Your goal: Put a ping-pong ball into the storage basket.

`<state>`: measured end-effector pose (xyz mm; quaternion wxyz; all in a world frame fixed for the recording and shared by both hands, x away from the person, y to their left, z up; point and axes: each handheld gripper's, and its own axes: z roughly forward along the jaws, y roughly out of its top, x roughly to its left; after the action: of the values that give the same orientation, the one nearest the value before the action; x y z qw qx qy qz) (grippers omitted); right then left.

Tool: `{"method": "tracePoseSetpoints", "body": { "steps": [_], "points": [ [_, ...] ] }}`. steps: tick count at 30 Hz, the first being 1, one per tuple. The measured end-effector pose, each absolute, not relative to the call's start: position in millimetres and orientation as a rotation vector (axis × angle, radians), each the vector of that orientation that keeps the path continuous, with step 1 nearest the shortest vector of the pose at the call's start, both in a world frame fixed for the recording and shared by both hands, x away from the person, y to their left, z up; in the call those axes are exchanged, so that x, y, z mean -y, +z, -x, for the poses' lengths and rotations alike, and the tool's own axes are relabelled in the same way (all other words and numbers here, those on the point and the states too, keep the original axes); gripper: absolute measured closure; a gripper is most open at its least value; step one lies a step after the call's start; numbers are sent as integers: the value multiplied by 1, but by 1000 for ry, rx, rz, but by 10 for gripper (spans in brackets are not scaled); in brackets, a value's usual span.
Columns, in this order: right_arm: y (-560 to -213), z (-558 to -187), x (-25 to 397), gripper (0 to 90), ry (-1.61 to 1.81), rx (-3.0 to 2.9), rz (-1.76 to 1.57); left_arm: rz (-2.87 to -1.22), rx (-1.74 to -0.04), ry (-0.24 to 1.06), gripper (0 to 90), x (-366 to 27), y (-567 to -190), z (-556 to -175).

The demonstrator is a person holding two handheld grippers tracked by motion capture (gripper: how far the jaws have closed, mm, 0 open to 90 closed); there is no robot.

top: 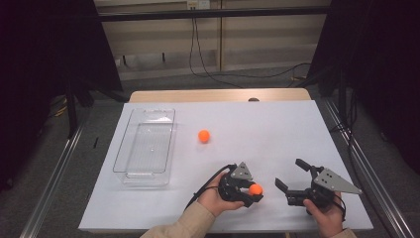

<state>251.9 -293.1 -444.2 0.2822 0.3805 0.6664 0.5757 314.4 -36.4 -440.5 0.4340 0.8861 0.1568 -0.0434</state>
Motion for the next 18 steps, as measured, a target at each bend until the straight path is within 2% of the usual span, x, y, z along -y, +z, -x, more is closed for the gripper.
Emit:
{"method": "tracePoseSetpoints", "body": {
  "steps": [18],
  "points": [
    [-444,-252,293,19,1544,-1781,-1017,-2207,-414,-109,508,28,-435,-318]
  ]
}}
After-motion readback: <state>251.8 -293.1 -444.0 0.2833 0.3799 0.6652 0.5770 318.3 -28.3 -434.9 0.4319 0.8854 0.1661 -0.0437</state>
